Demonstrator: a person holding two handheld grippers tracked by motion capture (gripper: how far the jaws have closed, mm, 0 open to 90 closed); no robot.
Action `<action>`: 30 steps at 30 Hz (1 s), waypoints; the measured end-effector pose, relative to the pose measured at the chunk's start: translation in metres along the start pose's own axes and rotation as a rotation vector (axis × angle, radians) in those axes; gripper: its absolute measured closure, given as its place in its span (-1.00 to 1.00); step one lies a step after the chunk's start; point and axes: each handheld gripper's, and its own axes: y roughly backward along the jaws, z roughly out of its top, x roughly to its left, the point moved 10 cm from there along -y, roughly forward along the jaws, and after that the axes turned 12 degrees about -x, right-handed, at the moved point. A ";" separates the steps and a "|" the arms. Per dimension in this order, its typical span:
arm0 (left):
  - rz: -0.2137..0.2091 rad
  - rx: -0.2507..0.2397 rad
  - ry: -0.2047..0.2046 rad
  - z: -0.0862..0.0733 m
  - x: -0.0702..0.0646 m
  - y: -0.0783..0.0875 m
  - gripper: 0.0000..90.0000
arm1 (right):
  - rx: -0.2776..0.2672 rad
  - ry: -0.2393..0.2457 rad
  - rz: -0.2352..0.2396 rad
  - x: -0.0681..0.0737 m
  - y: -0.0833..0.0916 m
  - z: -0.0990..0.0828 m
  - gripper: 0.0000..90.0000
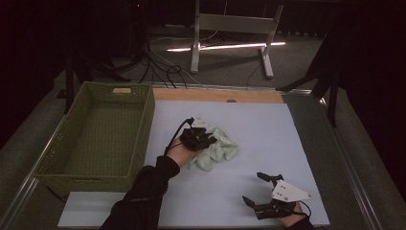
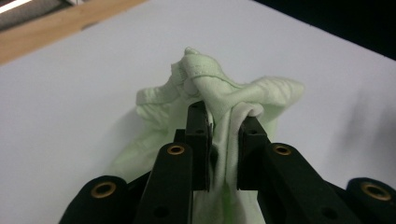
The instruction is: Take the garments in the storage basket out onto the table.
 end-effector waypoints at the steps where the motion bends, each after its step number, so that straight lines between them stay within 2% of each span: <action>1: 0.003 0.002 -0.006 -0.001 0.000 -0.001 0.67 | 0.000 0.002 0.000 0.000 0.000 0.000 -0.82; 3: -0.006 0.011 -0.010 -0.004 -0.001 -0.003 0.53 | 0.002 -0.001 0.000 0.000 0.000 0.000 -0.82; 9: -0.001 0.028 -0.034 -0.003 -0.002 -0.002 0.06 | 0.004 -0.007 -0.004 -0.001 0.000 0.000 -0.82; 14: 0.001 0.020 -0.027 0.003 -0.004 0.003 -0.33 | 0.004 -0.005 -0.008 -0.003 -0.001 0.000 -0.82; 16: 0.013 0.006 -0.026 0.007 -0.004 0.006 -0.40 | 0.004 -0.006 -0.009 -0.003 -0.001 0.000 -0.82; 19: 0.010 0.000 -0.012 0.010 -0.003 0.013 -0.62 | -0.004 -0.006 -0.006 -0.002 -0.003 0.001 -0.82; 21: -0.001 -0.008 -0.011 0.010 -0.004 0.016 -0.70 | 0.005 -0.002 -0.005 -0.002 -0.003 0.000 -0.82; 23: 0.008 0.000 -0.025 0.009 -0.004 0.019 -0.82 | 0.005 -0.002 -0.006 -0.002 -0.003 0.000 -0.82; 30: 0.027 -0.005 -0.042 0.009 -0.003 0.032 -0.94 | 0.011 0.000 -0.001 -0.002 -0.005 -0.001 -0.82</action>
